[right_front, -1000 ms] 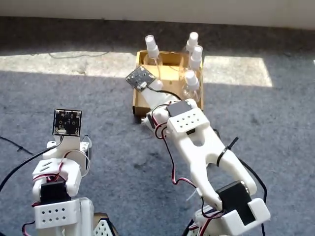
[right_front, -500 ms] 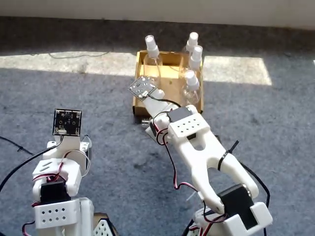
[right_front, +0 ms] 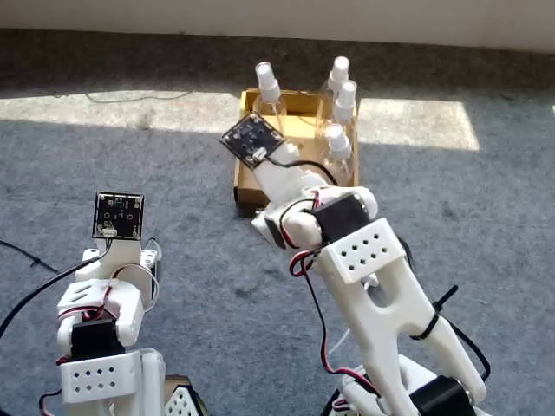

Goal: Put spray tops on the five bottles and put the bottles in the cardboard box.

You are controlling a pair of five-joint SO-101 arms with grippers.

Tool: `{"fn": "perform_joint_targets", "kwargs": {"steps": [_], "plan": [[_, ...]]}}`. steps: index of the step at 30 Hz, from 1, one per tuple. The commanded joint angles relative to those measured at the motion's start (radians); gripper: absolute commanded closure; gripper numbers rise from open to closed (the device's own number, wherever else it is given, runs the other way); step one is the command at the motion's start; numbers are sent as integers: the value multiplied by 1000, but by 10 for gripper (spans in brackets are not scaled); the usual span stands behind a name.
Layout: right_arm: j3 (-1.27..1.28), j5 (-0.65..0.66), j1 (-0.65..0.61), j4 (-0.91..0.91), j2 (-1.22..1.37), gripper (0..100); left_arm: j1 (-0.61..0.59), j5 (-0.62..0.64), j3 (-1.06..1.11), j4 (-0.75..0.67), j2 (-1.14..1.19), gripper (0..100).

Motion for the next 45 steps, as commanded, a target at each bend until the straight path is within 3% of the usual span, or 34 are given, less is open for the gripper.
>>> {"fn": "perform_joint_targets", "kwargs": {"steps": [1,11,27,37,45], "plan": [[-30,14,45,-85,74,827,15,3,-7,-17,-10,853],[33,11,73,-318,346,827,15,3,-5,-17,-10,853],[41,9,107,-321,427,827,15,3,-5,-17,-10,853],[163,11,84,-211,417,827,15,3,-5,-17,-10,853],[165,-48,82,30,409,827,15,3,-5,-17,-10,853]]}}
